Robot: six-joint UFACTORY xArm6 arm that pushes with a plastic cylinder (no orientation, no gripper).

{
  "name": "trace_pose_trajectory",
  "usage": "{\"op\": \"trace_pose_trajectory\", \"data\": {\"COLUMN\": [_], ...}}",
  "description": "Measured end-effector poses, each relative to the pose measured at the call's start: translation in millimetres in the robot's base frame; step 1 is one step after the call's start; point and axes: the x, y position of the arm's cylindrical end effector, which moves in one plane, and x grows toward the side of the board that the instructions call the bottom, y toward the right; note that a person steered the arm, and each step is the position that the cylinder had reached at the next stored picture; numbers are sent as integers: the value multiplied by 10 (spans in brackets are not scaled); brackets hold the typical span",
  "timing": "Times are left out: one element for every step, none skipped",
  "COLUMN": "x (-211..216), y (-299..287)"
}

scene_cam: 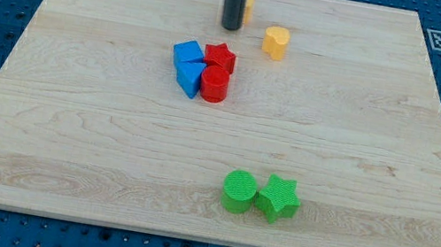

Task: Push the yellow blocks above the green star

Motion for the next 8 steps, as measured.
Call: {"op": "trace_pose_trajectory", "data": {"x": [-359,-493,-209,-197,-292,-168,50,324], "y": [-147,137,766,1043,629,340,641,880]}}
